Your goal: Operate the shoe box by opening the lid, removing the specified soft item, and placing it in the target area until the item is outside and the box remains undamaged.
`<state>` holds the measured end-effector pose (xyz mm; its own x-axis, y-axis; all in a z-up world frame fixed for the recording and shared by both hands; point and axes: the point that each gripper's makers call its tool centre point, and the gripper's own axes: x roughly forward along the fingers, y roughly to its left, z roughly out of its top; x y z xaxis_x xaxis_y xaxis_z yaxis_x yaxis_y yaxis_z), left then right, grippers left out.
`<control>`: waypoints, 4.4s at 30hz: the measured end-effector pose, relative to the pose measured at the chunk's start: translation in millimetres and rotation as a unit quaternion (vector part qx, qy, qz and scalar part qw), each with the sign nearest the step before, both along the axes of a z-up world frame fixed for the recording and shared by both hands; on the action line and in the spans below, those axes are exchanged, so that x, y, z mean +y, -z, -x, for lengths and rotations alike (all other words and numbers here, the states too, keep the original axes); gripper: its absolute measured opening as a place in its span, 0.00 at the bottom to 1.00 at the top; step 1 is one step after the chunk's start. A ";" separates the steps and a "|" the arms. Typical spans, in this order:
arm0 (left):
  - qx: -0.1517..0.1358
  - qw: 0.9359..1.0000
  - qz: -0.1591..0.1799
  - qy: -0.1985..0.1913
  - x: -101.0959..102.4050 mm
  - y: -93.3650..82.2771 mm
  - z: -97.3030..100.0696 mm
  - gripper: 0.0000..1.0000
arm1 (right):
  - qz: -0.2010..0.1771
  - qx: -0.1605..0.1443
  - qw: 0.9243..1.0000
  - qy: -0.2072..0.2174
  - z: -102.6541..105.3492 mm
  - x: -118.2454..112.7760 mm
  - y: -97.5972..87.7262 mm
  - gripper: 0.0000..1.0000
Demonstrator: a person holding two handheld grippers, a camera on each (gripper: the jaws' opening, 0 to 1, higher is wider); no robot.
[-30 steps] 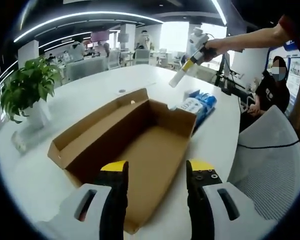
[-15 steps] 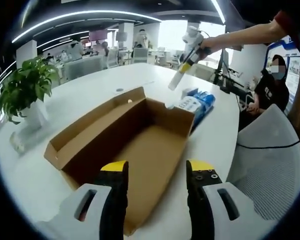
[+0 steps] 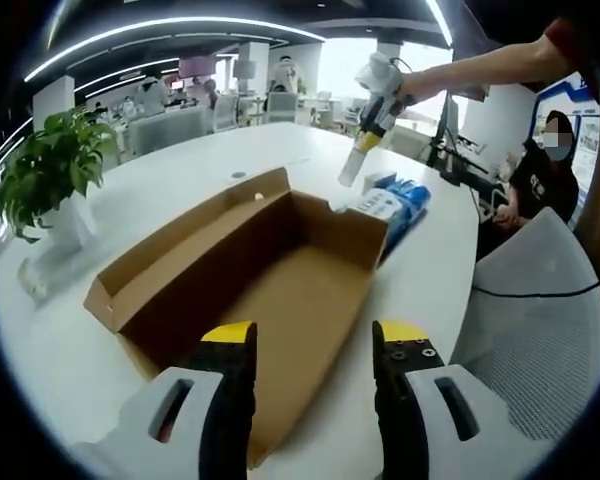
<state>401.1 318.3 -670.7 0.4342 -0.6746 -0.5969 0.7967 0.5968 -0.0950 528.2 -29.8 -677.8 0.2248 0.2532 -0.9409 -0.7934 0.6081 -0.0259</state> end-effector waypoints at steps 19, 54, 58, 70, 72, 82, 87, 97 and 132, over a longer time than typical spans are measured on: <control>0.004 1.000 -0.003 0.000 1.5 5.5 -1.4 0.46 | 0.063 0.017 0.992 -0.104 15.9 5.7 20.3 0.17; 0.011 1.000 -0.006 0.005 -3.6 6.6 3.2 0.46 | 0.114 0.030 0.967 -0.227 22.7 12.9 35.3 0.17; 0.011 1.000 -0.005 0.005 -3.0 7.3 2.5 0.46 | 0.116 0.025 0.964 -0.236 22.1 15.9 35.9 0.18; 0.011 1.000 -0.007 0.004 -0.9 8.2 2.8 0.46 | 0.121 0.021 0.964 -0.236 21.9 14.6 37.5 0.19; 0.011 1.000 -0.007 0.004 -1.5 8.1 3.2 0.46 | 0.120 0.020 0.964 -0.235 21.5 14.6 36.8 0.19; 0.010 1.000 -0.006 0.007 -5.1 6.4 5.1 0.46 | 0.113 0.014 0.968 -0.223 19.3 13.0 34.6 0.24; 0.010 1.000 -0.006 0.007 -5.1 6.0 5.6 0.46 | 0.102 0.006 0.973 -0.207 16.9 14.8 29.6 0.26; 0.007 1.000 -0.004 0.013 -8.1 3.6 6.1 0.46 | 0.096 -0.011 0.978 -0.184 17.4 11.6 17.6 0.28; -0.007 1.000 0.021 0.008 3.2 -12.1 0.4 0.45 | -0.180 -0.136 0.968 0.109 44.2 21.0 -65.3 0.34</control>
<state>400.6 321.5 -658.6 0.4311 -0.7065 -0.5612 0.8077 0.5794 -0.1091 484.0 -8.8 -612.5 0.5362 0.4724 -0.6995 -0.6388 0.7688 0.0295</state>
